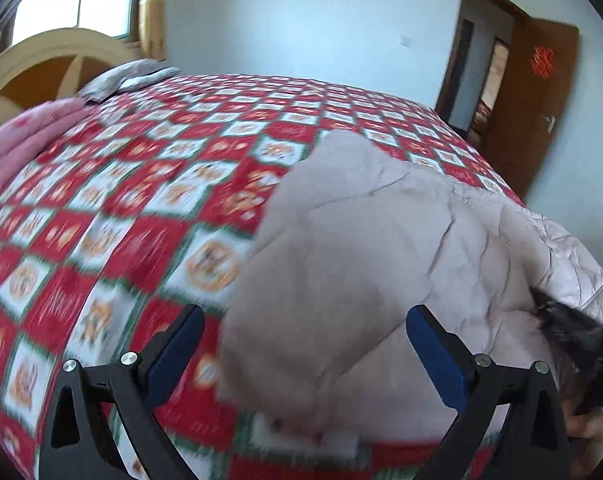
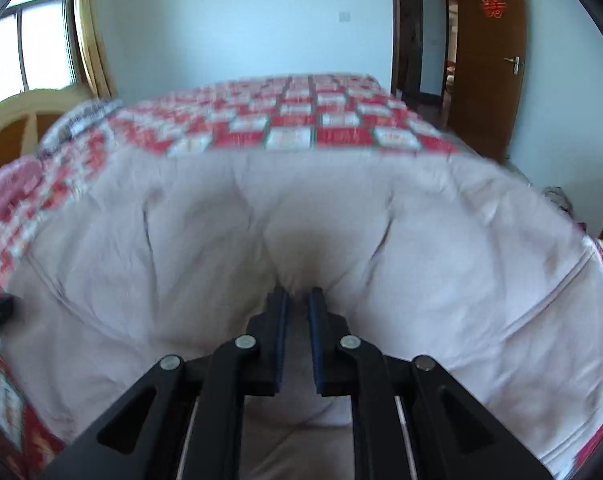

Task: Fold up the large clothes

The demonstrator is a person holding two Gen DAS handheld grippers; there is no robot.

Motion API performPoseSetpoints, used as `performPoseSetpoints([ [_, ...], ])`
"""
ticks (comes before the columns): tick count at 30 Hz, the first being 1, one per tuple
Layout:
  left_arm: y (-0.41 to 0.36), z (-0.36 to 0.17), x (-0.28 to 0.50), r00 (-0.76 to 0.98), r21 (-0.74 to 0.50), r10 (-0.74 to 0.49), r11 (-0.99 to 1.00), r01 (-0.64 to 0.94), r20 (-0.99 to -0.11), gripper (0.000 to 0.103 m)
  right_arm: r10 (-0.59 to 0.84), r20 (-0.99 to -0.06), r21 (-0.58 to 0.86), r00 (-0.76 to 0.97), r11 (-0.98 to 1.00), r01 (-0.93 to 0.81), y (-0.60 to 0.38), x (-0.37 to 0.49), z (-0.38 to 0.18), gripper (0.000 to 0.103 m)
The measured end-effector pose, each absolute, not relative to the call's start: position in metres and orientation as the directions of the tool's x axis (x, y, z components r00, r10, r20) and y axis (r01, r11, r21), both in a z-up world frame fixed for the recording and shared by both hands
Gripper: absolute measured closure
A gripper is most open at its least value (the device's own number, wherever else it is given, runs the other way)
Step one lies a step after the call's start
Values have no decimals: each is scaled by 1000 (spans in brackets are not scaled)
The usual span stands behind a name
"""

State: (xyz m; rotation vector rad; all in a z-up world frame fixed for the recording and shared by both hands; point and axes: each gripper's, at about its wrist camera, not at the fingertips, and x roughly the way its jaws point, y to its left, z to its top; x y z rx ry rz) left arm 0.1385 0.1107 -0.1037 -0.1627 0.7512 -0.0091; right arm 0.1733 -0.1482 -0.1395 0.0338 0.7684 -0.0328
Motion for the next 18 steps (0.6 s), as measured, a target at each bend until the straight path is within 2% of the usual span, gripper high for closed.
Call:
performPoseSetpoints([
  [2, 121, -108, 125, 733, -167, -56, 983, -80, -678, 2, -52, -665, -33, 745, 999, 40, -142, 172, -149, 89],
  [5, 133, -113, 105, 749, -210, -39, 968, -135, -662, 2, -72, -676, -69, 733, 997, 35, -139, 175, -148, 89],
  [8, 136, -116, 91, 757, -307, -116, 945, -116, -643, 2, -67, -694, -72, 717, 997, 23, -138, 175, -136, 90],
  [10, 131, -120, 94, 754, -370, -188, 926, -78, -630, 2, -25, -662, -23, 749, 1000, 13, -139, 170, -119, 90],
  [14, 113, -134, 119, 680, -436, -306, 900, -23, -666, 2, 24, -601, 6, 799, 1000, -26, -126, 170, -90, 90],
  [18, 116, -145, 150, 678, -529, -343, 845, -79, -650, 2, 55, -608, 43, 792, 998, -37, -115, 195, -94, 90],
])
